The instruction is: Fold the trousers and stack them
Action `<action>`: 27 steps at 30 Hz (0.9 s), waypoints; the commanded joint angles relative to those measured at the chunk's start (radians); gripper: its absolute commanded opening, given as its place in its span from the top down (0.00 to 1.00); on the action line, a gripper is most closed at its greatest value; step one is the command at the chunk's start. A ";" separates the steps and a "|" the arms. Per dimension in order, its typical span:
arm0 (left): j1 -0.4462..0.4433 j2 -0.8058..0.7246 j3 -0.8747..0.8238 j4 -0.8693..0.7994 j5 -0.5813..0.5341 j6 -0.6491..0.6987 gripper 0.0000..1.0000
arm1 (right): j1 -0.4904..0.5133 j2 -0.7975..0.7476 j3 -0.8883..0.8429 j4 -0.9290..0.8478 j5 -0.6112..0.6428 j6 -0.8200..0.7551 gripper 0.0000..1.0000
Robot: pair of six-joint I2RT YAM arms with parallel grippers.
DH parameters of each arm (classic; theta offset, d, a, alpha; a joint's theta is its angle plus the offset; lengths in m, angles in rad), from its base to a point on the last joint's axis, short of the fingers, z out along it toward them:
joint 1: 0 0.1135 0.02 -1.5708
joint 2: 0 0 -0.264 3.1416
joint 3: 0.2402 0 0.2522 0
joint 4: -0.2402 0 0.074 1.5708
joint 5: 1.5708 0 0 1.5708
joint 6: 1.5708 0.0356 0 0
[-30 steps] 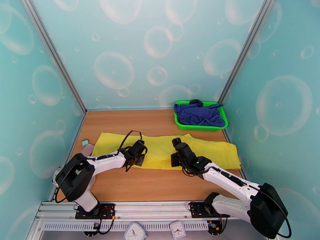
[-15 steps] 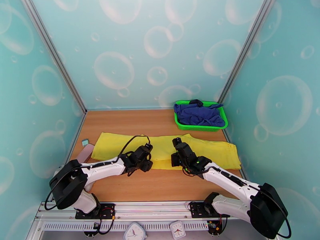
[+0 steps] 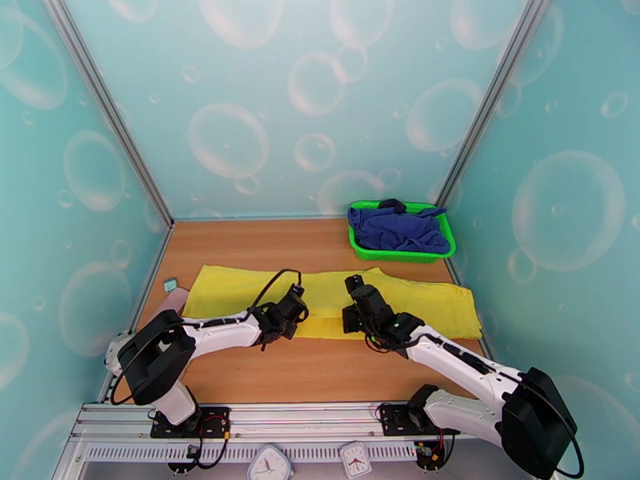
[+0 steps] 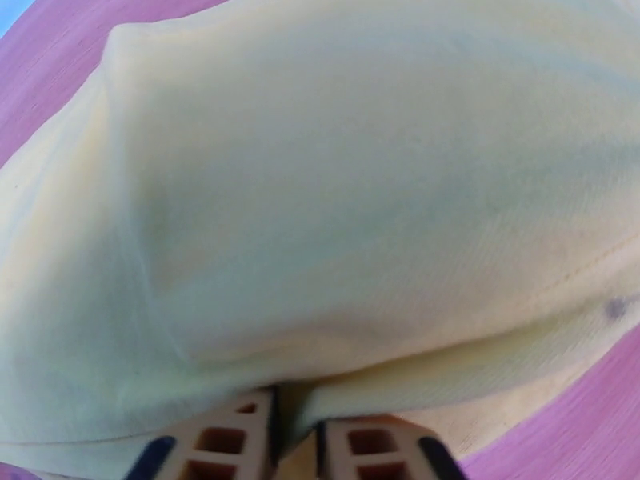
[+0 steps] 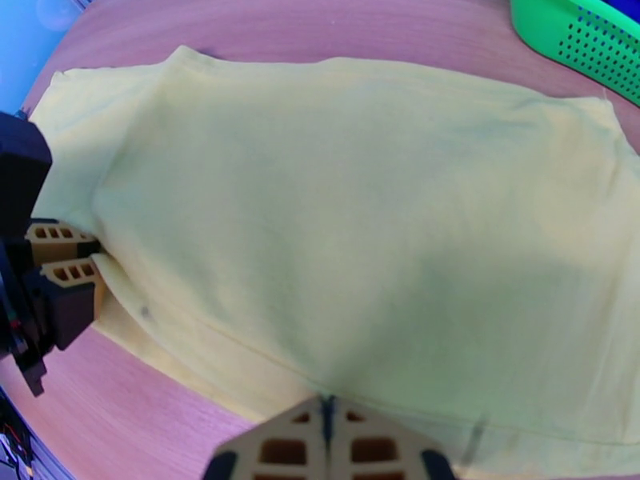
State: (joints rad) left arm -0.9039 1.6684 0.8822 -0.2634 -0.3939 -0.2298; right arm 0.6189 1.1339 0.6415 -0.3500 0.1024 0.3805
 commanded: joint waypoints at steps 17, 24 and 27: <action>-0.053 -0.225 -0.067 -0.205 -0.045 -0.151 1.00 | -0.009 -0.084 -0.092 -0.030 -0.002 0.103 1.00; -0.063 -0.225 -0.129 -0.177 0.008 -0.184 1.00 | -0.007 -0.088 -0.170 -0.010 -0.037 0.167 0.96; -0.063 -0.234 -0.154 -0.155 0.066 -0.171 1.00 | -0.007 -0.099 -0.179 -0.041 -0.035 0.209 0.92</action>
State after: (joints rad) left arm -0.9756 1.4521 0.7658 -0.3695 -0.3408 -0.3897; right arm 0.6209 1.0546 0.4881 -0.3218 0.0181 0.5209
